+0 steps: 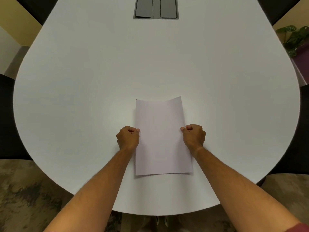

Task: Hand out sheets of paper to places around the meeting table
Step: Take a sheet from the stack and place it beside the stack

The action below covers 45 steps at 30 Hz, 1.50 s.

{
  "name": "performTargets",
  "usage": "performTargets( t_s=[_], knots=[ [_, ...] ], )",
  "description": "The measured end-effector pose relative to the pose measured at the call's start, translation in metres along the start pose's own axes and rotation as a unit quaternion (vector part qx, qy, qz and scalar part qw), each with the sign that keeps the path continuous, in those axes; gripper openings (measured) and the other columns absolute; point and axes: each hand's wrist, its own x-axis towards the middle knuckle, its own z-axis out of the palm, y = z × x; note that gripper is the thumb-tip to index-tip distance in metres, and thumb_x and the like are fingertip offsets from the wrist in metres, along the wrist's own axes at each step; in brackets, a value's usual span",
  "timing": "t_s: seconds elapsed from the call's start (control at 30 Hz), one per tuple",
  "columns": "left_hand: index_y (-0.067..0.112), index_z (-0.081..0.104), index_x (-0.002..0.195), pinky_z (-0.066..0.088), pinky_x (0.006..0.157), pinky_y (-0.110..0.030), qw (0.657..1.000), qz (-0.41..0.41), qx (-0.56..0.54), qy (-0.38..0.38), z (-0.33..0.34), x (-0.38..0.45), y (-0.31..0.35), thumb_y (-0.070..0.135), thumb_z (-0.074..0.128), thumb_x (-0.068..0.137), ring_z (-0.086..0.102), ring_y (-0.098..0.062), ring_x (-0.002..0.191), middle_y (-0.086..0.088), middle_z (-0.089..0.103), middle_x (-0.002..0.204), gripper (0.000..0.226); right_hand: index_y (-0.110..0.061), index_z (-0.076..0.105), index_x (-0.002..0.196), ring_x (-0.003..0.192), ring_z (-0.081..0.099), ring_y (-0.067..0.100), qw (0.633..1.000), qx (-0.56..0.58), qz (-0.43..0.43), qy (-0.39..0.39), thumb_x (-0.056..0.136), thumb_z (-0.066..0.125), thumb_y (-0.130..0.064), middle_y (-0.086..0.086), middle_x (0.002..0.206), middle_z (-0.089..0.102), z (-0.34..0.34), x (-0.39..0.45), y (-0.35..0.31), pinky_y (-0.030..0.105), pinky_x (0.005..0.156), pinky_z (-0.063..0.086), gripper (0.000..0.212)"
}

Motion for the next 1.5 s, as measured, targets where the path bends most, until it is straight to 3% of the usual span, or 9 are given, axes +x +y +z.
performTargets(
  t_s=[0.13,0.23,0.5,0.8,0.93,1.3,1.5],
  knots=[
    [0.009,0.066,0.080,0.054,0.082,-0.033,1.000,-0.012,-0.026,-0.001,-0.009,0.003,0.004,0.018,0.066,0.091,0.064,-0.024,0.082,-0.002,0.064,0.080,0.014,0.000,0.071,0.084,0.079,0.062,0.022,1.000,0.030,0.007,-0.003,0.087,0.071,-0.018,0.007,0.084,0.069,-0.003,0.002,-0.002,0.039,0.090,0.055,0.018],
    [0.008,0.066,0.080,0.050,0.075,-0.028,0.999,-0.012,-0.052,-0.006,-0.015,0.003,0.011,0.015,0.065,0.091,0.062,-0.022,0.080,-0.002,0.063,0.080,0.013,0.003,0.071,0.083,0.076,0.060,0.021,0.999,0.050,0.005,-0.011,0.088,0.070,-0.015,0.006,0.080,0.065,-0.009,0.000,-0.007,0.034,0.087,0.054,0.018],
    [0.005,0.068,0.084,0.048,0.069,-0.024,0.994,0.019,-0.104,-0.030,-0.030,-0.007,0.031,0.011,0.066,0.089,0.055,-0.010,0.068,0.000,0.061,0.075,0.008,0.001,0.072,0.098,0.088,0.059,0.018,0.994,0.106,0.013,0.001,0.086,0.071,-0.008,0.004,0.094,0.065,-0.034,-0.013,-0.019,0.027,0.084,0.049,0.015],
    [0.004,0.069,0.086,0.044,0.060,-0.017,0.988,0.063,-0.124,-0.064,-0.021,-0.046,0.062,0.009,0.066,0.087,0.057,-0.011,0.071,-0.001,0.063,0.079,0.007,-0.002,0.072,0.089,0.085,0.062,0.019,0.989,0.146,0.013,0.033,0.087,0.070,-0.008,0.000,0.085,0.065,-0.087,-0.025,-0.009,0.025,0.078,0.050,0.006],
    [0.005,0.068,0.087,0.045,0.063,-0.020,0.985,0.081,-0.136,-0.062,-0.006,-0.074,0.080,0.010,0.066,0.088,0.056,-0.011,0.070,-0.001,0.062,0.078,0.006,-0.008,0.069,0.076,0.078,0.062,0.019,0.988,0.151,0.000,0.038,0.085,0.071,-0.008,-0.002,0.080,0.065,-0.124,-0.021,0.002,0.027,0.072,0.051,0.010],
    [0.008,0.068,0.087,0.052,0.075,-0.030,0.983,0.080,-0.162,-0.032,0.063,-0.176,0.112,0.011,0.068,0.086,0.060,-0.019,0.078,-0.003,0.064,0.082,0.003,-0.013,0.065,0.069,0.076,0.059,0.018,0.983,0.179,-0.034,0.021,0.085,0.071,-0.007,0.002,0.086,0.066,-0.242,0.005,0.048,0.026,0.070,0.047,0.018],
    [0.008,0.069,0.085,0.055,0.076,-0.031,0.982,0.072,-0.175,-0.020,0.094,-0.204,0.132,0.010,0.068,0.085,0.060,-0.018,0.077,-0.004,0.065,0.082,0.002,-0.014,0.065,0.067,0.088,0.063,0.021,0.983,0.175,-0.048,0.015,0.085,0.071,-0.007,0.004,0.093,0.067,-0.280,0.038,0.058,0.032,0.084,0.055,0.020]
  ],
)
